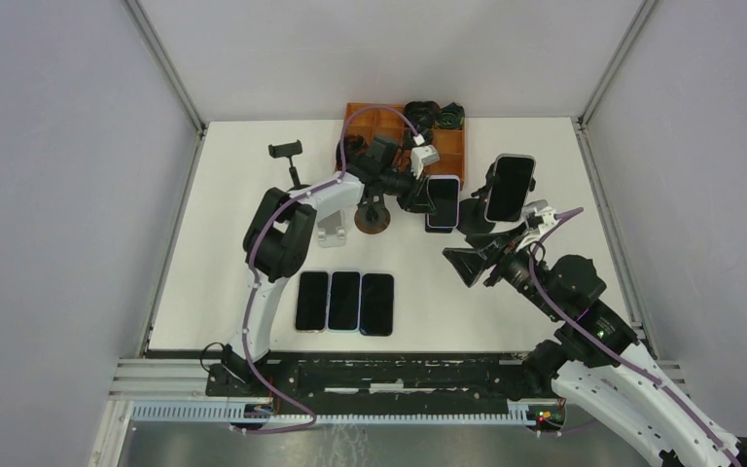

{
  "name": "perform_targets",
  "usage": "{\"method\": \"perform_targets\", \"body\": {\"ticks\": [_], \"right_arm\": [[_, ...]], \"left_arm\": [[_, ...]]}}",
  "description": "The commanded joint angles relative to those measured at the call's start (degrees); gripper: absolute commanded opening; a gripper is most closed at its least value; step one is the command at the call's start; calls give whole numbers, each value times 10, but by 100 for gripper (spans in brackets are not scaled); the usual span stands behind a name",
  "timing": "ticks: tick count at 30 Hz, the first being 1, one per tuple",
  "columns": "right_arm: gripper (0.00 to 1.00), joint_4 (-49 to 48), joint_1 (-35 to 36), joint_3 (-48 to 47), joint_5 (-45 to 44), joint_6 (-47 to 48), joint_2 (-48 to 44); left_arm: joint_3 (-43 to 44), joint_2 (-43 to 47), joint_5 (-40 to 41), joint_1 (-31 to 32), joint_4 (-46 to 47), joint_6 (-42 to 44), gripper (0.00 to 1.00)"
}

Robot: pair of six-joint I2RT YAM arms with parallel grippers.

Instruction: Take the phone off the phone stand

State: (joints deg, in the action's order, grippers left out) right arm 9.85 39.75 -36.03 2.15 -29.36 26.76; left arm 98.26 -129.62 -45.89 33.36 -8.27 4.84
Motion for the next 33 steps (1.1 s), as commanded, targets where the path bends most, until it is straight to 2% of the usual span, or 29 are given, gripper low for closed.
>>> {"method": "perform_targets", "body": {"ticks": [1, 3, 4, 15, 23, 33], "right_arm": [[75, -35, 3, 12, 8, -11, -3], [73, -38, 3, 15, 10, -11, -2], [73, -39, 3, 16, 11, -11, -1], [69, -44, 3, 46, 9, -7, 5], [69, -94, 3, 86, 39, -4, 34], [66, -196, 3, 83, 96, -9, 91]], "left_arm": [[-19, 27, 1, 1, 5, 2, 17], [-18, 44, 4, 1, -17, 20, 5], [-18, 53, 6, 1, -29, 31, 3], [-13, 143, 19, 0, -216, 140, 2], [-27, 238, -57, 0, -372, 197, 2], [-34, 339, -117, 0, -554, 279, 2]]}}
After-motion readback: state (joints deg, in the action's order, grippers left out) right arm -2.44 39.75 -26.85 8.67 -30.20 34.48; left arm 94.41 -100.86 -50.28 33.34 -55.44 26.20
